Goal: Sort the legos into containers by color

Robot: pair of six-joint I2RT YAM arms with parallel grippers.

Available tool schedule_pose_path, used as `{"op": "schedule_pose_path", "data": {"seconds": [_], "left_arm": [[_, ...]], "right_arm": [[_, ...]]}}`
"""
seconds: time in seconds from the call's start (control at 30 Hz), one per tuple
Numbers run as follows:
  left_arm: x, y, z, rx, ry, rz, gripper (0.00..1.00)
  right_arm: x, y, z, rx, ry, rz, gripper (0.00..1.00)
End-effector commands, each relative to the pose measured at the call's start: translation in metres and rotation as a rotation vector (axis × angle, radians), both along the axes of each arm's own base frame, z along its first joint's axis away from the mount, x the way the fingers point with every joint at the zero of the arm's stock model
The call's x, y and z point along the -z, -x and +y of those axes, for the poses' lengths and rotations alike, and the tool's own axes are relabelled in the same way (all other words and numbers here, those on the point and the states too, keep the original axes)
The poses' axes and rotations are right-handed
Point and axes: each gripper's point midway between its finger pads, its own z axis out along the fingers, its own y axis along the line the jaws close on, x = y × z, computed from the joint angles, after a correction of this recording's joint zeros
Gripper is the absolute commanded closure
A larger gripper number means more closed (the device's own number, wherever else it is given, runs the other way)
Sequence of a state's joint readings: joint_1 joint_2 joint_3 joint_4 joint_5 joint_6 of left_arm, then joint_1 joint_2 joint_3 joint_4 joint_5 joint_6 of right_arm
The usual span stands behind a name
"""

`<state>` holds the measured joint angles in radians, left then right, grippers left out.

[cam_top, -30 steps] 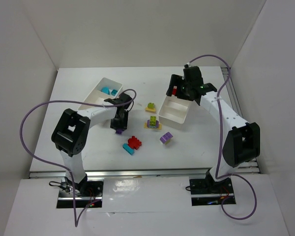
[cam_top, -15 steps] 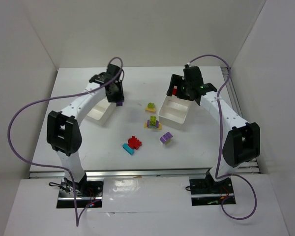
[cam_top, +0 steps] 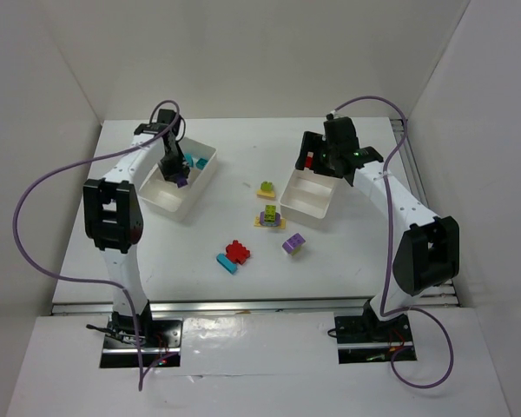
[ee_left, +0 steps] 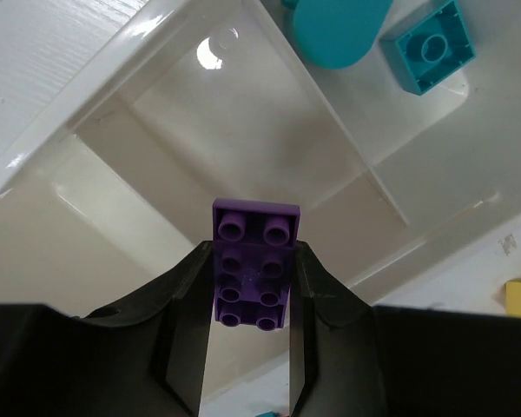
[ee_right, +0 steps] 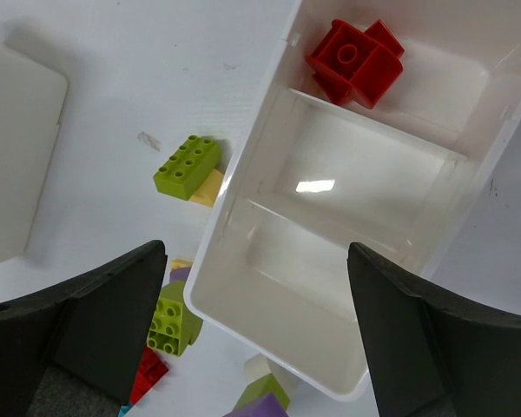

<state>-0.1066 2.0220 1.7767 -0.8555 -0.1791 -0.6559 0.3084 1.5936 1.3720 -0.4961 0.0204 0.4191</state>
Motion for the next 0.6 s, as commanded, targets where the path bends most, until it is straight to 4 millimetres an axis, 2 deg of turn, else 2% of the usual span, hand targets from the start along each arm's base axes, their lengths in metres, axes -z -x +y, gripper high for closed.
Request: {"op": "schedule_pose_path", "data": {"seconds": [0.0, 0.07, 0.1, 0.13, 0.17, 0.27, 0.3, 0.33, 0.37, 0.4, 0.5, 0.53, 0.57], "left_arm": [[-0.008, -0.011, 0.006, -0.032, 0.004, -0.038, 1.00], [-0.004, -0.012, 0.007, -0.044, -0.001, -0.031, 0.99], [0.001, -0.012, 0.012, -0.053, -0.003, -0.021, 0.94], [-0.003, -0.017, 0.011, -0.053, 0.000, -0.042, 0.86], [-0.003, -0.017, 0.011, -0.053, 0.000, -0.042, 0.65], [-0.007, -0.017, 0.009, -0.040, 0.008, -0.049, 0.36], [-0.014, -0.017, 0.009, -0.040, 0.010, -0.064, 0.20], [-0.015, -0.019, 0.004, -0.029, 0.011, -0.073, 0.15], [-0.023, -0.018, 0.005, -0.018, 0.008, -0.090, 0.12], [-0.033, -0.015, -0.001, -0.006, 0.010, -0.108, 0.04], [-0.055, -0.014, -0.024, 0.069, 0.018, -0.184, 0.03], [-0.076, -0.010, -0.029, 0.090, 0.020, -0.228, 0.03], [-0.079, -0.007, -0.037, 0.129, 0.023, -0.241, 0.06]], "right_arm": [[-0.012, -0.002, -0.008, 0.013, 0.025, -0.025, 0.08], [-0.012, -0.002, -0.008, 0.013, 0.025, -0.025, 0.08], [-0.012, -0.002, -0.008, 0.013, 0.025, -0.025, 0.08], [-0.012, -0.002, -0.008, 0.013, 0.025, -0.025, 0.08], [-0.012, -0.002, -0.008, 0.013, 0.025, -0.025, 0.08], [-0.012, -0.002, -0.008, 0.013, 0.025, -0.025, 0.08], [-0.012, -0.002, -0.008, 0.013, 0.025, -0.025, 0.08], [-0.012, -0.002, -0.008, 0.013, 0.025, -0.025, 0.08], [-0.012, -0.002, -0.007, 0.019, 0.018, -0.023, 0.08], [-0.012, -0.002, -0.007, 0.019, 0.018, -0.023, 0.08], [-0.012, -0.002, -0.007, 0.019, 0.018, -0.023, 0.08], [-0.012, -0.002, -0.007, 0.019, 0.018, -0.023, 0.08], [-0.012, -0.002, -0.007, 0.019, 0.018, -0.023, 0.08]]}}
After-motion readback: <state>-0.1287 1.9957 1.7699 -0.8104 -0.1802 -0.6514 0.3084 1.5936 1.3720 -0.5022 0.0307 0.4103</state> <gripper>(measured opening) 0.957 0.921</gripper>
